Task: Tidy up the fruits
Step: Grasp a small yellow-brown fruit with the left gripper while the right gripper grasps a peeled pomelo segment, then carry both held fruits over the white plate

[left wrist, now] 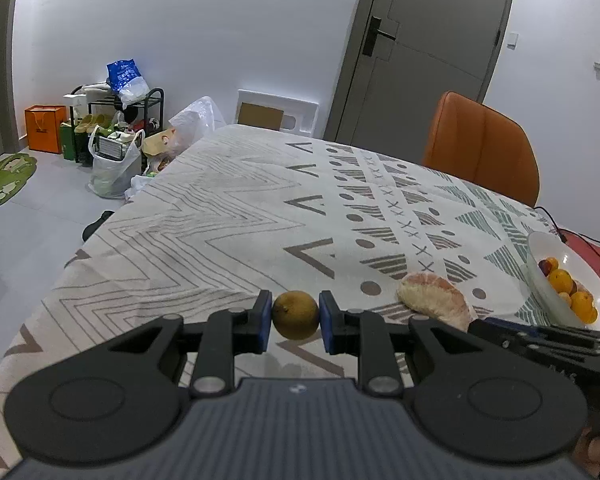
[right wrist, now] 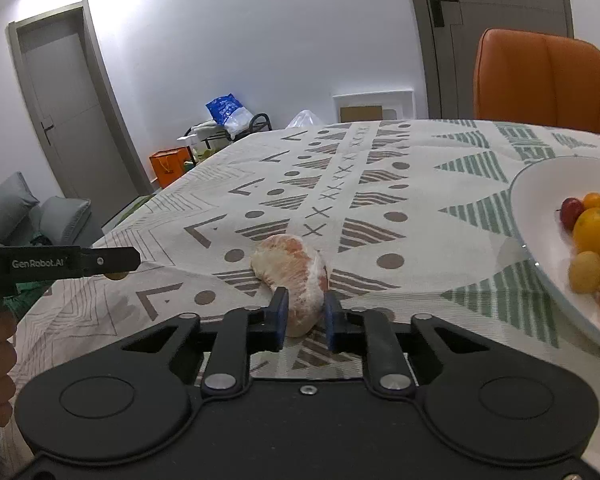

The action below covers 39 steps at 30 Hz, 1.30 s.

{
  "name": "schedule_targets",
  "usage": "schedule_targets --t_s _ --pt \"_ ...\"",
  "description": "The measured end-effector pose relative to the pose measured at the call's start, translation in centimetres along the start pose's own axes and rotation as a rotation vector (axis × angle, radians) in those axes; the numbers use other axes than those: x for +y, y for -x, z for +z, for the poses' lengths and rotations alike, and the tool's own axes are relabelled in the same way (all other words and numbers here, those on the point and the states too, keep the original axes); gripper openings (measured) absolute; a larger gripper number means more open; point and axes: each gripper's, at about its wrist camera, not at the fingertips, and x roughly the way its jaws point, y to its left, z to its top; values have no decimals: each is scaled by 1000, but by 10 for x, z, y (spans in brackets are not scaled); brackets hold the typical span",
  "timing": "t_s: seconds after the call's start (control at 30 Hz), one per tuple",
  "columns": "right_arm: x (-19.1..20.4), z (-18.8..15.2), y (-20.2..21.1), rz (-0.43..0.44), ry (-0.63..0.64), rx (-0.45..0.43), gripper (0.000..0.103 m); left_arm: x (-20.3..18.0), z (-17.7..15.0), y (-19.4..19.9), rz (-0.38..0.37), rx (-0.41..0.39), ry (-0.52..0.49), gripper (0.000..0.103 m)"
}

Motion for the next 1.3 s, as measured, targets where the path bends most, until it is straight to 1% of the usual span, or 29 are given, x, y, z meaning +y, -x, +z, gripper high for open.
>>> schedule_targets --t_s 0.07,0.1,0.13,0.17,0.23,0.27,0.3,0.53,0.83,0.87,0.9,0.93,0.97,1.07,1.3 --pt "0 1 1 -2 -4 4 15 0 -1 -1 -3 4 2 23" --pt "0 1 1 -6 -4 7 19 0 -2 -2 -2 5 2 23" --pt "0 2 0 -5 -6 10 25 1 -2 -2 -3 6 4 23" --pt "1 3 -1 -9 -5 12 29 1 -2 -3 -4 7 5 23" --pt "3 4 -5 -16 9 15 57 2 -2 -4 -2 7 7 23" --pt "4 5 -6 -22 18 10 60 3 -2 -4 0 7 10 23" --pt "6 6 -7 -26 31 5 60 4 -2 -5 1 7 15 23" --pt "10 12 -23 -22 73 26 60 11 -4 -12 9 18 37 23" --pt "14 18 -34 -23 103 29 60 12 -5 -20 7 23 41 23" --pt "15 17 -35 -22 112 32 59 12 -5 -20 6 23 42 23" --pt "18 16 -35 -21 126 28 47 12 -5 -19 5 23 44 23" --pt "20 15 -36 -21 142 30 39 12 -5 -19 3 24 45 23" --pt "22 15 -35 -26 156 31 39 12 -4 -19 2 24 45 23" --pt "22 15 -30 -6 142 36 38 10 -5 -15 -4 25 41 23" --pt "18 13 -6 -18 110 -6 38 -1 -3 -7 -25 11 19 23"
